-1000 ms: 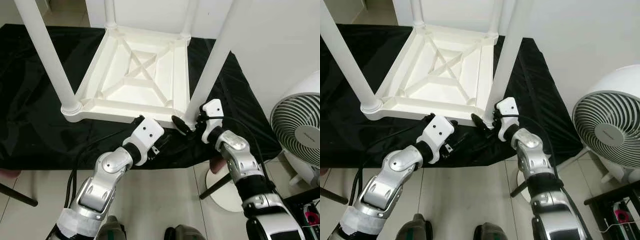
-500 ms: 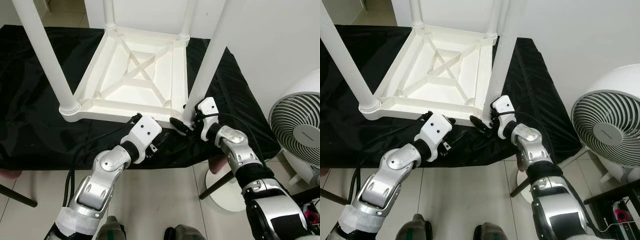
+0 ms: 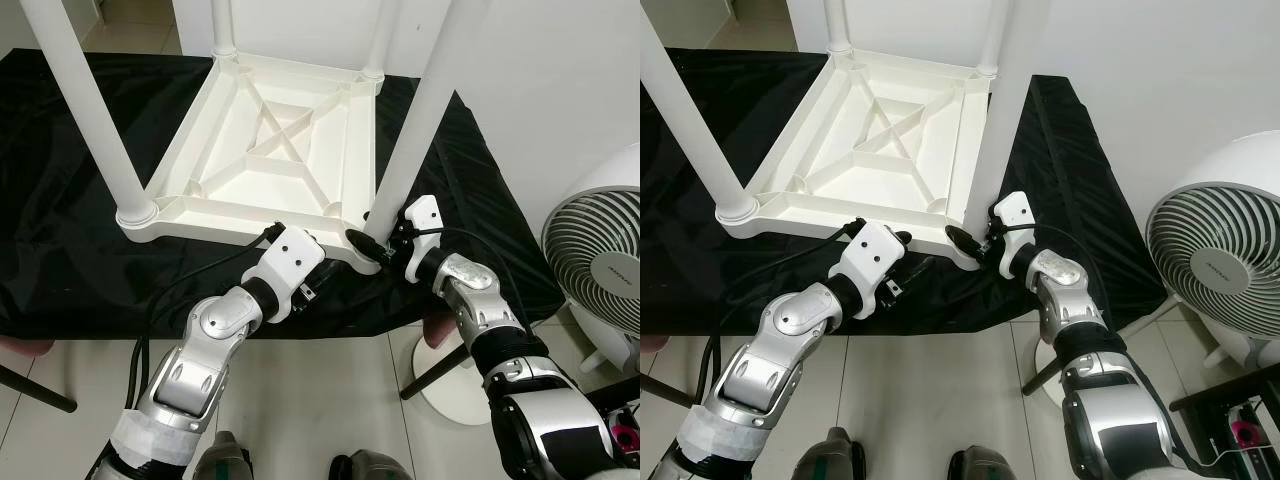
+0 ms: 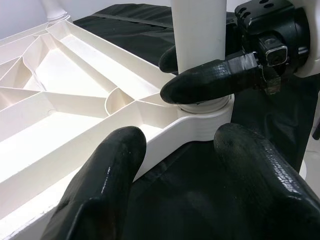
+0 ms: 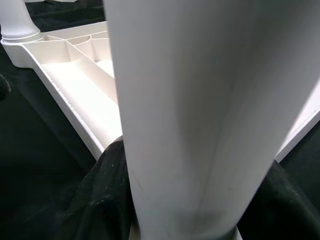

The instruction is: Building children table

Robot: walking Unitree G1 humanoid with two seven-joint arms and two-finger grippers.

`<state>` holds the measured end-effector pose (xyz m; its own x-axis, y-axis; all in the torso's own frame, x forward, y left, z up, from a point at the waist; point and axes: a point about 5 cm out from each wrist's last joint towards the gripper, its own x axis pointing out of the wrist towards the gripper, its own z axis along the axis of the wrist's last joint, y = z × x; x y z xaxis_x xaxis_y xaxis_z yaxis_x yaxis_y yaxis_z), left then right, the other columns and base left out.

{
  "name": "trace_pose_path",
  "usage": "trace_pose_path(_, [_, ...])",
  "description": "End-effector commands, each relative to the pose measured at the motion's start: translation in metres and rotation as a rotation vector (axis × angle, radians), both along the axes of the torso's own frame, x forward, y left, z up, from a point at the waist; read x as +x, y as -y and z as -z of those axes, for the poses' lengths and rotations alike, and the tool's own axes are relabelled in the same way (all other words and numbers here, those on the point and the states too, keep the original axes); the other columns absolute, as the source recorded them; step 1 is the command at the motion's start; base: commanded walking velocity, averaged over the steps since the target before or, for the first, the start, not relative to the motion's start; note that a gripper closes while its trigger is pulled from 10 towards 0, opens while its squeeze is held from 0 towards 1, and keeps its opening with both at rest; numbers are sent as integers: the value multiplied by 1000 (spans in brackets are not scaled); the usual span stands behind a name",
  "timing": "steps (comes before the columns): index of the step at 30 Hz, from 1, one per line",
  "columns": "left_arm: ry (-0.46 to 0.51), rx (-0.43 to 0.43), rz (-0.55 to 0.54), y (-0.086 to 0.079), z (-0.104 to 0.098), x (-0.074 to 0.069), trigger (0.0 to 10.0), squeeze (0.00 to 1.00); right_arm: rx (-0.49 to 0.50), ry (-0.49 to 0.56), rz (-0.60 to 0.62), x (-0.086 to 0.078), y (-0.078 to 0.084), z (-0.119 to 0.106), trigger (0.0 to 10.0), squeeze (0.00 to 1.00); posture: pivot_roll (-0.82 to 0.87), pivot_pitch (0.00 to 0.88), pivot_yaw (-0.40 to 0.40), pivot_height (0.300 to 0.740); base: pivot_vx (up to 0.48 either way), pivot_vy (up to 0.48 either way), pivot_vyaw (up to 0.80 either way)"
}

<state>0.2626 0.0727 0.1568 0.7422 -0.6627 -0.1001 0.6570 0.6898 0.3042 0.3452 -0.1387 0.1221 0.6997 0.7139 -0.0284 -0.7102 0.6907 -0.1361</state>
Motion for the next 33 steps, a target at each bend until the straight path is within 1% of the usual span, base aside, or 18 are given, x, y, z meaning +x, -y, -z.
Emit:
trace_pose_path(1, [-20,0,4,3,3,-1,10000,0,-42,-44,54,-5,1,18,0,0,54,41,-41,740,0,0,0])
trace_pose_path(3, [-23,-7,16,8,4,-2,10000,0,-46,-57,170,-6,1,27,0,0,46,47,-46,740,0,0,0])
trace_pose_path(7, [-22,-12,21,11,4,-2,10000,0,-15,-59,212,-9,-2,30,0,0,47,48,-51,740,0,0,0])
trace_pose_path(8, [-20,-13,17,10,3,-1,10000,0,5,-54,235,-13,-7,31,0,0,46,50,-54,740,0,0,0])
trace_pose_path(10, [-20,-13,17,10,3,-1,10000,0,5,-54,235,-13,-7,31,0,0,46,50,-54,740,0,0,0])
trace_pose_path(12, [-18,-15,12,10,3,0,10000,0,37,-47,295,-17,-13,31,0,0,45,49,-55,740,0,0,0])
trace_pose_path(13, [-18,-15,12,10,3,0,10000,0,37,-47,295,-17,-13,31,0,0,45,49,-55,740,0,0,0])
trace_pose_path(14, [-18,-15,10,10,3,1,10000,0,61,-46,386,-18,-14,30,0,0,40,48,-54,740,0,0,0])
trace_pose_path(16, [-20,-11,16,12,4,0,10000,0,76,-35,580,-17,-9,29,0,0,29,45,-53,740,0,0,0])
trace_pose_path(19, [-20,-11,16,12,4,0,10000,0,76,-35,580,-17,-9,29,0,0,29,45,-53,740,0,0,0])
trace_pose_path(21, [-19,-13,28,15,5,0,10000,0,91,-26,739,-18,-5,30,0,0,29,43,-56,740,0,0,0])
trace_pose_path(22, [-19,-13,28,15,5,0,10000,0,91,-26,739,-18,-5,30,0,0,29,43,-56,740,0,0,0])
trace_pose_path(23, [-18,-16,31,16,4,0,10000,0,119,-31,784,-17,-5,30,0,0,30,42,-56,740,0,0,0])
trace_pose_path(26, [-17,-18,31,17,4,0,10000,0,137,-23,787,-17,-8,28,0,0,27,40,-54,740,0,0,0])
trace_pose_path(28, [-18,-18,35,18,4,0,10000,0,149,-18,746,-18,-14,26,0,0,28,35,-56,740,0,0,0])
trace_pose_path(31, [-17,-14,41,19,5,-1,10000,0,152,-15,720,-20,-15,25,0,0,29,34,-57,740,0,0,0])
trace_pose_path(32, [-17,-14,41,19,5,-1,10000,0,151,-16,717,-22,-16,24,5765,0,31,32,-59,740,0,0,0])
trace_pose_path(33, [-16,-14,38,18,4,0,10000,0,147,-18,719,-22,-16,24,10000,0,33,29,-62,740,0,0,0])
